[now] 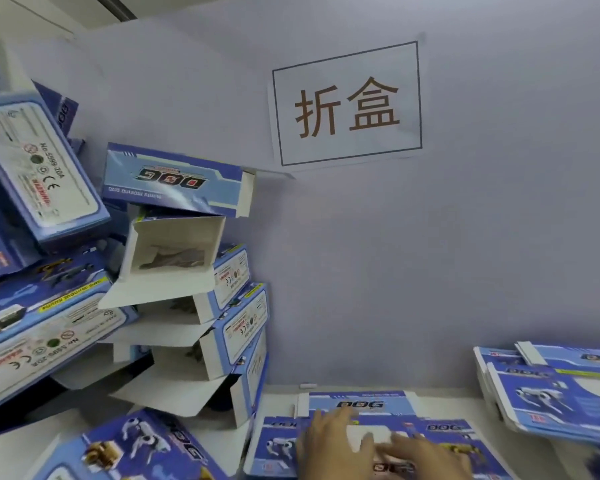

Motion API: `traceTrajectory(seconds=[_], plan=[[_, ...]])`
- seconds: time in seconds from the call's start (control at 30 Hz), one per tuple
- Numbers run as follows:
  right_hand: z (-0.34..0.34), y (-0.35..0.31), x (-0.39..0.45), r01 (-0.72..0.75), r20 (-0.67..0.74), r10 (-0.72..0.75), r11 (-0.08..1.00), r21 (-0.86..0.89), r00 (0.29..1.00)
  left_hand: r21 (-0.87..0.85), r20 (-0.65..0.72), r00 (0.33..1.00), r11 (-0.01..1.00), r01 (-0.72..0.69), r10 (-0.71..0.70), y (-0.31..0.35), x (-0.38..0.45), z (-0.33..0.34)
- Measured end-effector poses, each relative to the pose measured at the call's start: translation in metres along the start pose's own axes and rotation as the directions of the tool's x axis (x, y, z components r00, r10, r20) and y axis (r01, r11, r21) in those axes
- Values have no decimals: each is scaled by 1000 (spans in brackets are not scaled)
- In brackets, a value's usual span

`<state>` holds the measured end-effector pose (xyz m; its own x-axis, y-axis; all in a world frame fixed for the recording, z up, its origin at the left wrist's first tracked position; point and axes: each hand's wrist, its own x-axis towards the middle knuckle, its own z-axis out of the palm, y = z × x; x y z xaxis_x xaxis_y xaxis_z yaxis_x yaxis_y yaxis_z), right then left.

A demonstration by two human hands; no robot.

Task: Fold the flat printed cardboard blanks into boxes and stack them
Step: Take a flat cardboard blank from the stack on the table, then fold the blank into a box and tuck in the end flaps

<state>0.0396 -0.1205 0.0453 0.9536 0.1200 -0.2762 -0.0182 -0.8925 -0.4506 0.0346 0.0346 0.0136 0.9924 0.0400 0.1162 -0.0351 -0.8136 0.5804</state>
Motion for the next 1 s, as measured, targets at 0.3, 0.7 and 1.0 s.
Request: traceTrajectory(seconds=[0.3,0.7,1.0], plan=[[25,3,-17,147,-187,-190,963,-224,964,64,65,983,982,-178,173,-8,-5,-15],[24,23,-17,238,-772,-60,964,120,633,-265,-859,504,761,-592,93,11,-17,-26],[-2,15,-27,610,-915,283,682,403,288,-685,-410,910,681,-259,-66,12,-11,-30]])
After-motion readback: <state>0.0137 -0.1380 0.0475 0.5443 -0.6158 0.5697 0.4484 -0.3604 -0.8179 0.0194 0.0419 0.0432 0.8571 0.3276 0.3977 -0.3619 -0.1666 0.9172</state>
